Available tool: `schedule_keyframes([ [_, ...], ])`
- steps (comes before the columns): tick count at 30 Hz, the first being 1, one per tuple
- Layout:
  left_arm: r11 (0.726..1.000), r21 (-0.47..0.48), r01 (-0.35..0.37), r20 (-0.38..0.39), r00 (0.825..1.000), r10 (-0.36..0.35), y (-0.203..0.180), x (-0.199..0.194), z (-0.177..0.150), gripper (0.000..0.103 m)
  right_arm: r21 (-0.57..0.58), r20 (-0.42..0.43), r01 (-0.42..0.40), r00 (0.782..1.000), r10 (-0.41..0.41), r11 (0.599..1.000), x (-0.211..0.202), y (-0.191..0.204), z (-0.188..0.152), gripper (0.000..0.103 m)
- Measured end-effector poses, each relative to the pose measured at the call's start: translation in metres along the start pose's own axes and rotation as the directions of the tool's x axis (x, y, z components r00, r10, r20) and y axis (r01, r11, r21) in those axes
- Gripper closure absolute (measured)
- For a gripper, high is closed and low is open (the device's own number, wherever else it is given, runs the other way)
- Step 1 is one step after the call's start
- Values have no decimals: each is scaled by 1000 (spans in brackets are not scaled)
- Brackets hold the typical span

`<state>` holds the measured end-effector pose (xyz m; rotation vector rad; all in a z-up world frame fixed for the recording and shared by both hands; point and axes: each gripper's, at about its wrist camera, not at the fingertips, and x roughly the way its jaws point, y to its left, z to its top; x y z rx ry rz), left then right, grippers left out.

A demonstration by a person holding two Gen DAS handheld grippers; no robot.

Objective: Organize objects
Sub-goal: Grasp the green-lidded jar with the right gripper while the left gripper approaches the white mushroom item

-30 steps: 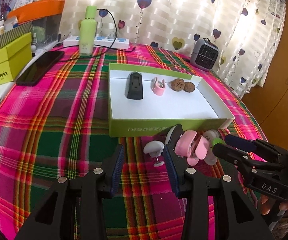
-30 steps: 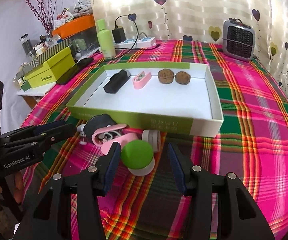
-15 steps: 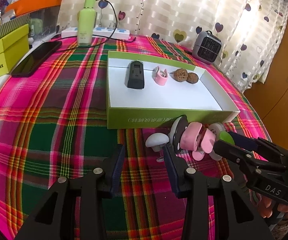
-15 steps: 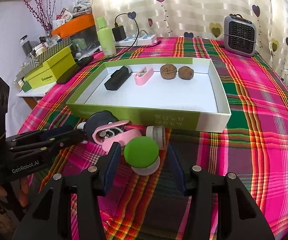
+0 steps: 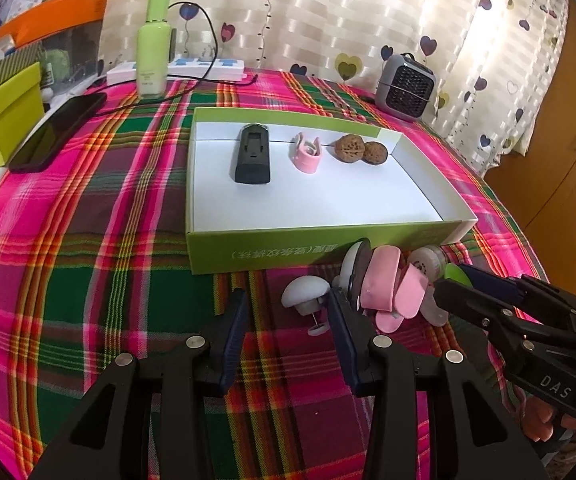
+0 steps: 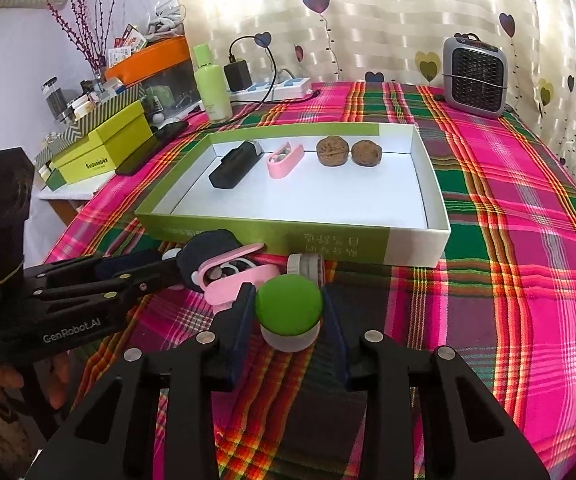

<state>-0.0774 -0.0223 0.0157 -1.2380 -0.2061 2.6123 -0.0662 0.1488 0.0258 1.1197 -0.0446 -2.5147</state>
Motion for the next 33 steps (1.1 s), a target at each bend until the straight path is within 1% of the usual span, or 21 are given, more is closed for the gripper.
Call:
schedule_keyframes([
  [6, 1000, 12, 3, 3, 1000, -3, -3, 3, 2, 64, 12, -2, 14, 1000, -14, 1000, -5, -8, -3, 68],
  [12, 999, 24, 26, -1, 1000, -26, -10, 6, 3, 64, 31, -3, 32, 1000, -31, 999, -11, -19, -6, 68],
  [15, 999, 41, 16, 0, 1000, -16, -15, 7, 2, 64, 38, -4, 36, 999, -36, 999, -12, -22, -7, 68],
  [21, 1000, 7, 26, 5, 1000, -26, -8, 6, 3, 65, 40, -10, 42, 999, -42, 998, -13, -27, -9, 68],
  [23, 1000, -3, 18, 6, 1000, -18, -7, 6, 3, 72, 39, -11, 39, 999, -39, 998, -13, -27, -9, 68],
  [28, 1000, -25, 6, 8, 1000, -5, -3, 6, 3, 80, 39, -9, 36, 999, -35, 999, -14, -28, -10, 68],
  [33, 1000, -15, -14, 5, 1000, 14, -4, 4, 2, 83, 41, -8, 24, 1000, -24, 999, -15, -29, -10, 68],
])
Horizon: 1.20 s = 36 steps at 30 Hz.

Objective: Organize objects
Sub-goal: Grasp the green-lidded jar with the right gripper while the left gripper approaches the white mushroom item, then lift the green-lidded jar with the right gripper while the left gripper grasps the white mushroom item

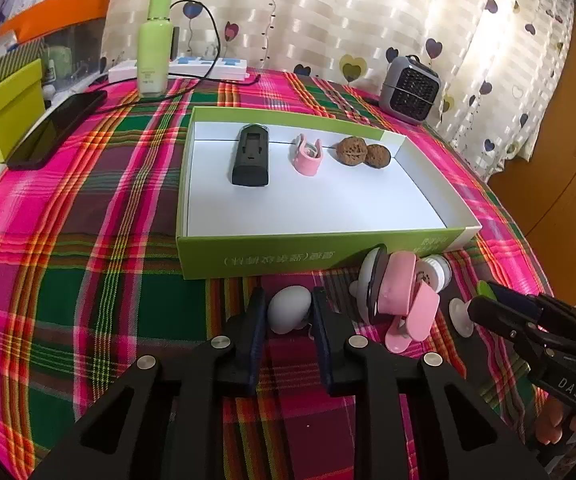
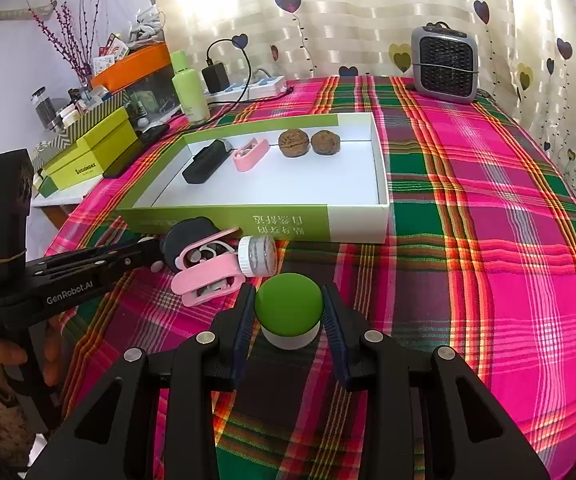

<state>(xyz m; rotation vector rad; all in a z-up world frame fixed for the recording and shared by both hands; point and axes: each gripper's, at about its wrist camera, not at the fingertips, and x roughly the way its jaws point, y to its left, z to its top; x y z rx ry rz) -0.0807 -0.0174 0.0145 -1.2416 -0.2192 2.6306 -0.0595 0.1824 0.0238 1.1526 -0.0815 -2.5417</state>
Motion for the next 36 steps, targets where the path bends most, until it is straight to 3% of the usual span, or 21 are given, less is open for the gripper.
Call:
schedule_keyframes([
  [27, 1000, 8, -28, -1, 1000, 28, -3, 0, 1, 81, 9, -31, -20, 999, 21, 1000, 8, -3, -3, 68],
  [36, 999, 14, -51, 4, 999, 51, -6, -2, -1, 83, 14, -26, -21, 999, 21, 1000, 7, -4, -3, 77],
])
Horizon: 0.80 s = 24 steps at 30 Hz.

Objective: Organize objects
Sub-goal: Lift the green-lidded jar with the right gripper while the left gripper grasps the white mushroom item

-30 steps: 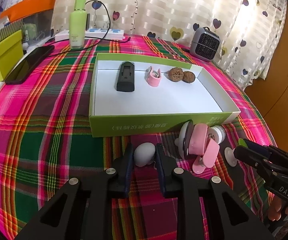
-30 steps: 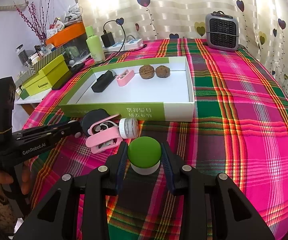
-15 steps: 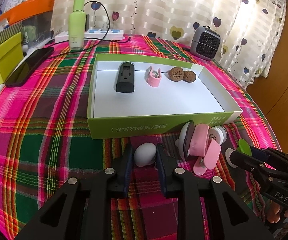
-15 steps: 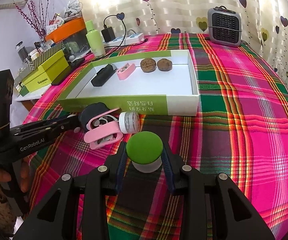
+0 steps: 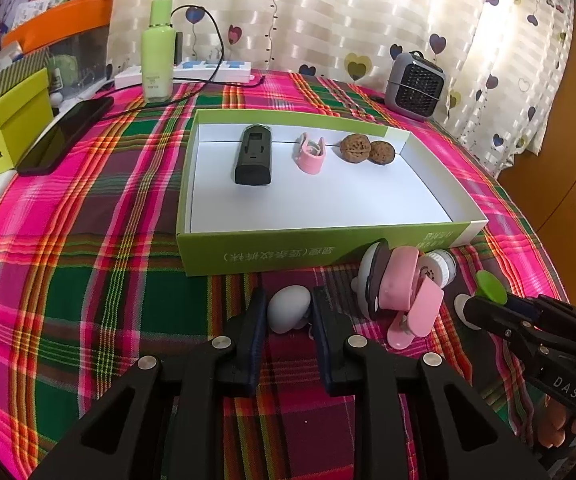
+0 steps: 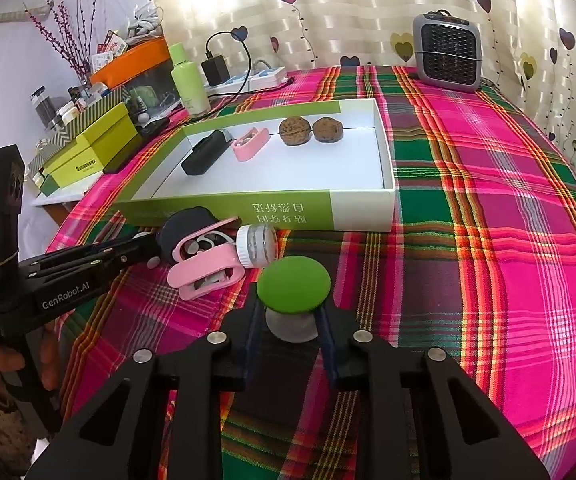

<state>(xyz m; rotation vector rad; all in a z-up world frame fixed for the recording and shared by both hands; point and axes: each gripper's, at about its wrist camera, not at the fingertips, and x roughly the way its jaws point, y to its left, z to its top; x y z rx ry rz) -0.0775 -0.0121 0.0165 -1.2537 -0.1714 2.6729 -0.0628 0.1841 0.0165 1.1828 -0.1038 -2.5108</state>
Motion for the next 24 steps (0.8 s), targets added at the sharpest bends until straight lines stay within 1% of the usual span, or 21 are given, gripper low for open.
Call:
schedule_keyframes([
  [3, 1000, -3, 1, -1, 1000, -1, 0, -1, 0, 83, 2, 0, -2, 1000, 2, 1000, 1, 0, 0, 78],
  [4, 1000, -2, 0, -1, 1000, 0, 0, 0, -1, 83, 2, 2, -1, 1000, 1, 1000, 0, -1, 0, 80],
  [5, 1000, 0, 0, -1, 1000, 0, -1, -1, -1, 83, 2, 2, -1, 1000, 1, 1000, 0, -1, 0, 85],
  [6, 1000, 0, 0, 0, 1000, 0, -1, -1, -1, 83, 2, 2, -1, 1000, 1, 1000, 0, -1, 0, 85],
  [24, 1000, 6, -12, 6, 1000, 12, -1, -7, -6, 83, -9, 14, -14, 1000, 14, 1000, -1, 2, 1, 85],
])
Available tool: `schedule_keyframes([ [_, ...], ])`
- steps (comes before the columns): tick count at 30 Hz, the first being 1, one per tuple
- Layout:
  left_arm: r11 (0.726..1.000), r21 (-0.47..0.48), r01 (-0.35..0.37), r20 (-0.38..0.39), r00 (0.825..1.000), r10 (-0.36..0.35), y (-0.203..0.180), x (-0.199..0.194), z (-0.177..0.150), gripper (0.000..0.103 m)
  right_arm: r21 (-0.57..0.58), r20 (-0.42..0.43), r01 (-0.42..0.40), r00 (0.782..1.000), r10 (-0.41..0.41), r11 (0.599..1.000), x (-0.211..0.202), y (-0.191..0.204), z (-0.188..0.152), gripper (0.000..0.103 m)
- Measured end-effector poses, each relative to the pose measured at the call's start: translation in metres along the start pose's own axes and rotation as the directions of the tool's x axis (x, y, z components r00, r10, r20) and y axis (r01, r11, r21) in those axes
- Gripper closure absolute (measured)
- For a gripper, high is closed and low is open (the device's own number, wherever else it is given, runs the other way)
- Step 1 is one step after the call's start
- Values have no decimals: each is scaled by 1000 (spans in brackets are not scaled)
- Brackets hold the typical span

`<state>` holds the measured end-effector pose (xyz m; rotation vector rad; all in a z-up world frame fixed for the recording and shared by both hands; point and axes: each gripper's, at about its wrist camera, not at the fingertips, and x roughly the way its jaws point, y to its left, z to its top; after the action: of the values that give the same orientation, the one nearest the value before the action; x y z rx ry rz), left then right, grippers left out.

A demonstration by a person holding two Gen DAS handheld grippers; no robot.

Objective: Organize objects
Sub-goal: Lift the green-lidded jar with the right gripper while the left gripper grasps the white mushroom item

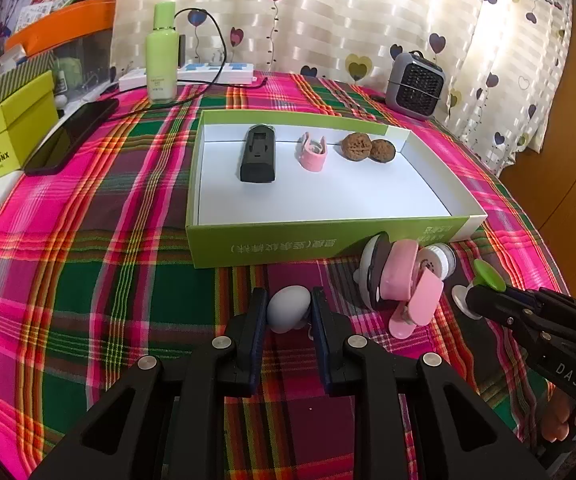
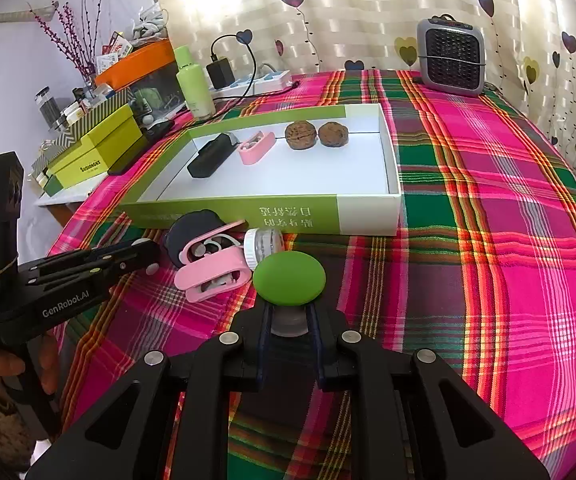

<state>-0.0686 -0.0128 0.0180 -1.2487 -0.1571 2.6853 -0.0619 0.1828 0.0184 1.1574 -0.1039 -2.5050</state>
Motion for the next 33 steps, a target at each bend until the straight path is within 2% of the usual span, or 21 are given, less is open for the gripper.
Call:
schedule_keyframes([
  [14, 1000, 13, 14, 32, 999, -15, -3, -13, 5, 83, -2, 43, -27, 999, 27, 1000, -11, 5, 4, 85],
  [33, 999, 4, 38, 73, 997, -38, 0, -30, 25, 83, -54, 99, -64, 993, 70, 996, -21, 27, 26, 85],
])
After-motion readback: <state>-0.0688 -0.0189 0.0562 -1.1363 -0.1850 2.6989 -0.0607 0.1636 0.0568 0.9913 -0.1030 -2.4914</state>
